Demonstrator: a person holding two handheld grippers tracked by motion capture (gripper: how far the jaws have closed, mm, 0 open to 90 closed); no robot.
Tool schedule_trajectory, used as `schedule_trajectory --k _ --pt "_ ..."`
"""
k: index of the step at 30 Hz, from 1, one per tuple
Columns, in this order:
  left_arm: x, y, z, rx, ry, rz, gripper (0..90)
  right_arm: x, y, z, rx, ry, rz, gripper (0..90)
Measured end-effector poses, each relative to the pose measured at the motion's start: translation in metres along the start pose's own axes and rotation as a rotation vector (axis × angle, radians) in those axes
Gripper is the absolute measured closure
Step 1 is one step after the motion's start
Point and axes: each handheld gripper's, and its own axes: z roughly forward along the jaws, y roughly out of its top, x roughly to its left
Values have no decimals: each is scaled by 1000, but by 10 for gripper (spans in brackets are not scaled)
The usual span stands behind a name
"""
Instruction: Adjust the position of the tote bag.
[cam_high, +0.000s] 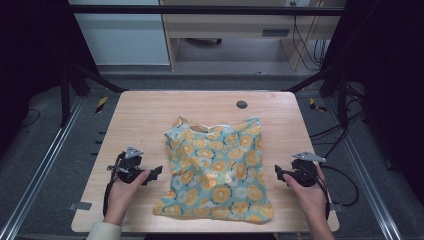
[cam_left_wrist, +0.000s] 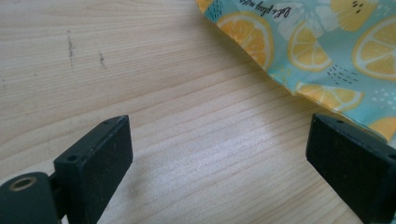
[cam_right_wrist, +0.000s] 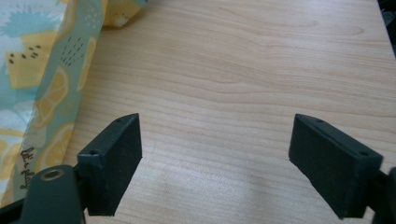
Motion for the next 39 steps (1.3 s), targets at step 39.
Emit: schedule_trajectory --k 39 --pt "-33 -2 -11 18 1 130 114 40 153 67 81 200 28 149"
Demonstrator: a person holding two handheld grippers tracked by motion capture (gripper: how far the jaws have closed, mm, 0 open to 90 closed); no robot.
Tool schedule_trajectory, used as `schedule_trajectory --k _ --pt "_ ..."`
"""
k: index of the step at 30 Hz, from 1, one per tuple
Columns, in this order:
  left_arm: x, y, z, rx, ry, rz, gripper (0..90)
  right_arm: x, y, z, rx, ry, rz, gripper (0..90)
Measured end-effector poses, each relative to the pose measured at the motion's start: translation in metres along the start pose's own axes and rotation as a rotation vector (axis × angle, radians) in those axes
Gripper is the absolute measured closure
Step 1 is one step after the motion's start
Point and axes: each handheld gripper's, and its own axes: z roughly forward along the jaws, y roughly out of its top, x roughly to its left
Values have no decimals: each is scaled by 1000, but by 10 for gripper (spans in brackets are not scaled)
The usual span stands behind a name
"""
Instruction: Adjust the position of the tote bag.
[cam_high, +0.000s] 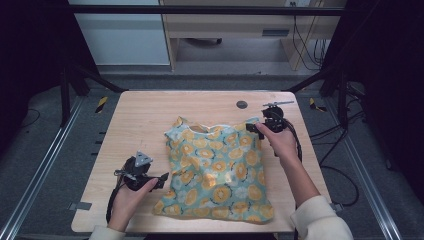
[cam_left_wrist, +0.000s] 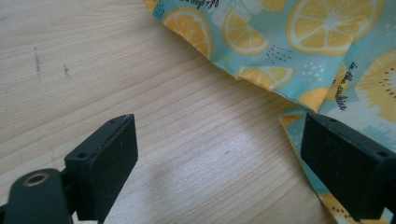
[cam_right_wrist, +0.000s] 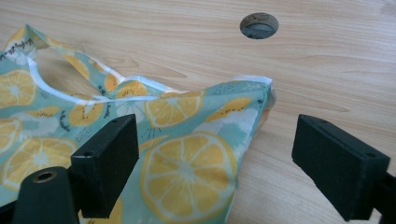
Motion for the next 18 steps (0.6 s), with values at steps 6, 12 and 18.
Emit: schedule_trajectory --k 6,12,18 --pt "-2 5 -1 -4 1 19 122 -2 0 12 61 35 25 240" --pt "-2 14 -3 -20 7 34 130 -1 -6 13 113 53 -39 618" --pt "4 38 -3 -12 9 67 156 -1 -13 9 117 69 -101 849"
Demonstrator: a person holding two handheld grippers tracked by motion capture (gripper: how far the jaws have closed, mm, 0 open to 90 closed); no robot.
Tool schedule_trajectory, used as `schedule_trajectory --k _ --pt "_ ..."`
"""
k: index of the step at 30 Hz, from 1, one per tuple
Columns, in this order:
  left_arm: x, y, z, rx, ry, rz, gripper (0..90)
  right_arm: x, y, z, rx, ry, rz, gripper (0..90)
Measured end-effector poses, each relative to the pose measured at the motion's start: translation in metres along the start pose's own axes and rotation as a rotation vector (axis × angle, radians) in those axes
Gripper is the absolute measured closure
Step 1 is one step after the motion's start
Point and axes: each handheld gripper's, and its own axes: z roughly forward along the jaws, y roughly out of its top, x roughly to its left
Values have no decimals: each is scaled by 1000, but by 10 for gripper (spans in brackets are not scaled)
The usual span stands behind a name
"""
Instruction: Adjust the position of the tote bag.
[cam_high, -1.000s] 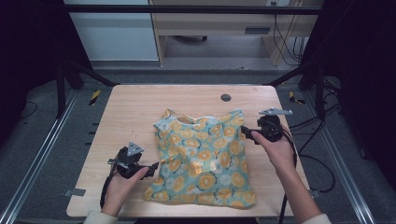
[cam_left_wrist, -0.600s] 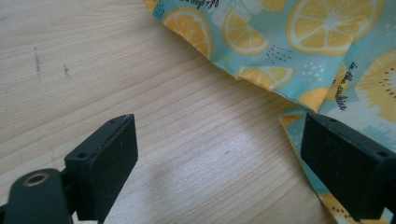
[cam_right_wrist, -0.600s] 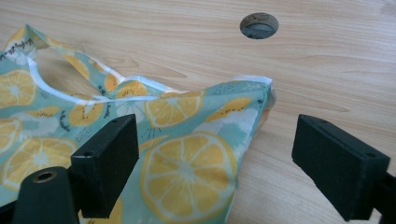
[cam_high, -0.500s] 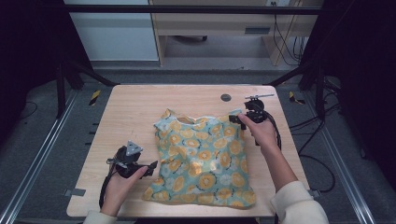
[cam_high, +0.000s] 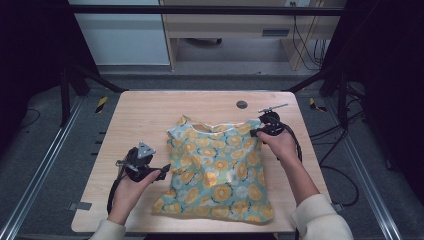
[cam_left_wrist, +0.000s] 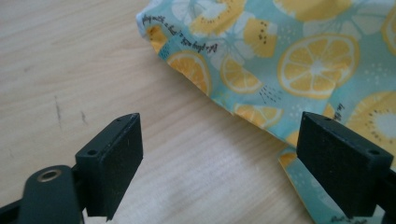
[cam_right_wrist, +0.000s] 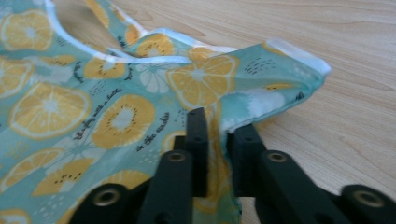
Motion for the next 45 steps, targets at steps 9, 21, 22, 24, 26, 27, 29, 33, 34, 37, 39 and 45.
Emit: schedule_trajectory --k 9,21,22,24,26,27,29,33,34,37,39,45 --pt "31 43 29 24 -31 -102 183 4 -11 3 34 -38 -120 868" --pt "42 74 69 93 6 -109 180 8 -13 8 44 -40 -188 860" --pt "44 73 73 107 19 -114 168 7 -14 8 43 -41 -184 860" --pt "46 71 77 122 20 -123 155 7 -14 8 50 -39 -184 860" --pt "52 66 83 132 4 -154 153 7 -15 9 55 -43 -187 860" --pt "53 65 85 133 -3 -162 145 6 -16 9 56 -42 -188 860" --pt "53 64 86 131 -12 -172 143 5 -17 11 58 -44 -198 860" --pt "50 60 91 141 -23 -170 133 6 -18 12 73 -51 -204 861" --pt "49 57 94 141 -40 -184 132 5 -19 12 71 -51 -204 861" --pt "47 53 97 156 -57 -187 125 5 -21 12 71 -52 -206 862" --pt "45 52 99 157 -53 -186 124 5 -21 12 70 -52 -206 862" --pt "39 49 102 163 -76 -166 131 2 -25 12 69 -48 -193 862"
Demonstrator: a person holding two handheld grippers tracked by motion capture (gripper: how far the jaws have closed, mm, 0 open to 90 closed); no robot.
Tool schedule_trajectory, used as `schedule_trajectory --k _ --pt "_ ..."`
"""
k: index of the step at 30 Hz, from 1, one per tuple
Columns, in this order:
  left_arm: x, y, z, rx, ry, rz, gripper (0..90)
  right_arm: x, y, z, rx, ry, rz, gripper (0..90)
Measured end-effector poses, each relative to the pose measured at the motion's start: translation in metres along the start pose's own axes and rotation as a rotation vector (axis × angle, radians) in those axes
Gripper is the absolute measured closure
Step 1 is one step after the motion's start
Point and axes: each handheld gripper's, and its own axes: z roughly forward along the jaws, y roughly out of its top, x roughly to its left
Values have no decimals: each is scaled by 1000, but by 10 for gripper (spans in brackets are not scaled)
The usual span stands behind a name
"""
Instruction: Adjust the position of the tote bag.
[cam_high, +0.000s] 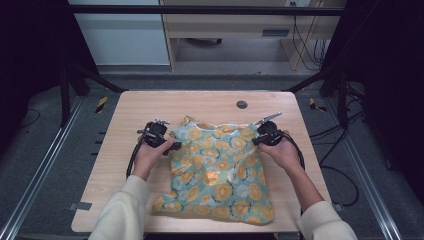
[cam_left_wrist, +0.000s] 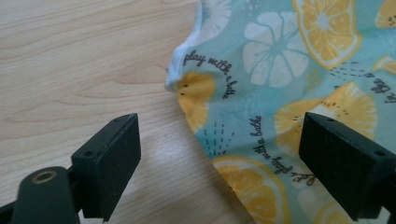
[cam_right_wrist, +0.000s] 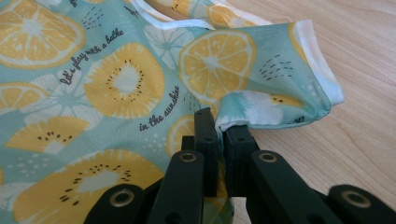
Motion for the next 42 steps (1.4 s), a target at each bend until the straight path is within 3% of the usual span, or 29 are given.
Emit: schedule_trajectory --k 6,15,22,23,24,28,33,35,37,42 --pt "-3 0 5 25 -1 12 127 1 0 -1 -5 0 0 861" --pt "-10 1 12 24 -3 17 157 1 -1 0 -11 -1 -6 860" --pt "-16 5 12 -1 -15 49 535 0 -2 0 -16 -5 -8 875" --pt "-17 5 11 -1 -10 66 535 0 -2 0 -18 -4 -7 877" --pt "-19 5 11 -4 4 96 653 0 -2 0 -24 -4 -17 879" --pt "-21 5 9 -12 -3 119 836 0 -3 -1 -27 -4 -20 879" --pt "-19 4 6 -20 -35 118 900 0 -3 -2 -36 -4 -24 880" --pt "-19 4 5 -16 -35 123 900 -1 -2 -2 -39 -3 -18 880" --pt "-20 4 -2 -50 -24 128 900 -1 -2 -4 -52 -4 -28 880" --pt "-20 5 -12 -78 -18 141 900 1 -1 -8 -76 -14 -33 880"
